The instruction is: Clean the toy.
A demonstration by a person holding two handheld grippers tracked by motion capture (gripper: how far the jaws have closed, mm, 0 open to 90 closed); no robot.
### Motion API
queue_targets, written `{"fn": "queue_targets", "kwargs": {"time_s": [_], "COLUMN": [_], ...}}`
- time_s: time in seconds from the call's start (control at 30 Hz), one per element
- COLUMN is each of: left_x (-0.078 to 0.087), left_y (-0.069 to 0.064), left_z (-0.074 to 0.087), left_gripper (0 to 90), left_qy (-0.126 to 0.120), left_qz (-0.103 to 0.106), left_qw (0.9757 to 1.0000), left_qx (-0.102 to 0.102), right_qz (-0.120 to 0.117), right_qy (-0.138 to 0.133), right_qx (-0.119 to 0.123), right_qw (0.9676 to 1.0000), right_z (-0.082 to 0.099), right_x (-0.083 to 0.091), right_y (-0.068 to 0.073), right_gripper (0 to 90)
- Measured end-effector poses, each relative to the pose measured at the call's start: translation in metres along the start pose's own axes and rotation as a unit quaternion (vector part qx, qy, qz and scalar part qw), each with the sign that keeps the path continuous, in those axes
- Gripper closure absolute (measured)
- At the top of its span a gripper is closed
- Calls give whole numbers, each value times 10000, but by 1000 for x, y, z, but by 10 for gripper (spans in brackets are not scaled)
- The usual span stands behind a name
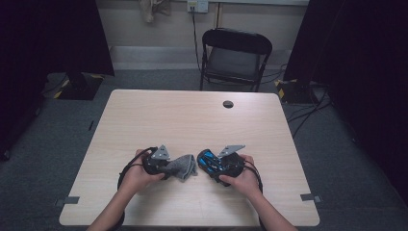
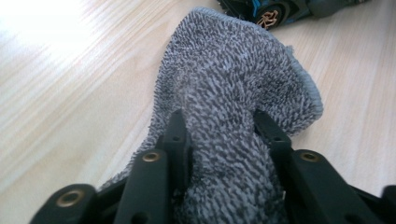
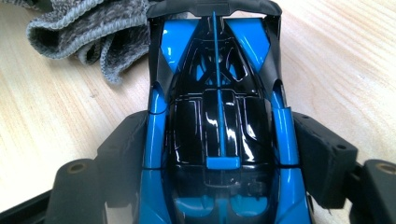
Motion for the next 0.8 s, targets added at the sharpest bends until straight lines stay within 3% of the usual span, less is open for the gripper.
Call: {"fn": "queue_targets", "kwargs": {"time_s": [0.07,0.2,0.33,0.4,0.5,0.8], "left_x": [2,6,11,13,15,15], "left_y": [1,4,6,6,6,10], "left_z": [-1,-2,-7,-9,-11,-15], "left_gripper": [658,669,680,684,685,685], "left_qy": [-8,-165,-358,-478,-511,-670], "left_qz": [33,3,-127,-101,-166,-241], "left_qw": [9999,9995,9989,9981,9981,9962], "left_qx": [160,261,271,374,297,503], "right_qz": [-21,-57,-56,-43,-64,-117], "right_qy": [-8,-4,-34,-47,-131,-192], "right_qx": [-18,-69,-116,-104,-175,-223], "right_qw": [10000,10000,9999,9999,9997,9995], "right_z": [0,1,2,2,1,-2], "right_x": [0,2,5,7,11,15], "right_y": [0,-2,-5,-6,-8,-10], "right_gripper": [263,262,263,263,263,263]}}
Point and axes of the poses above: each handheld gripper's, and its own axes: x roughly backward along the jaws, z roughly out of its underside, y roughly to its left, the point moved 3 cm from there along -x, roughly forward along the jaws, and after that the axes turned 13 degrees about x, right-handed, at the moved point
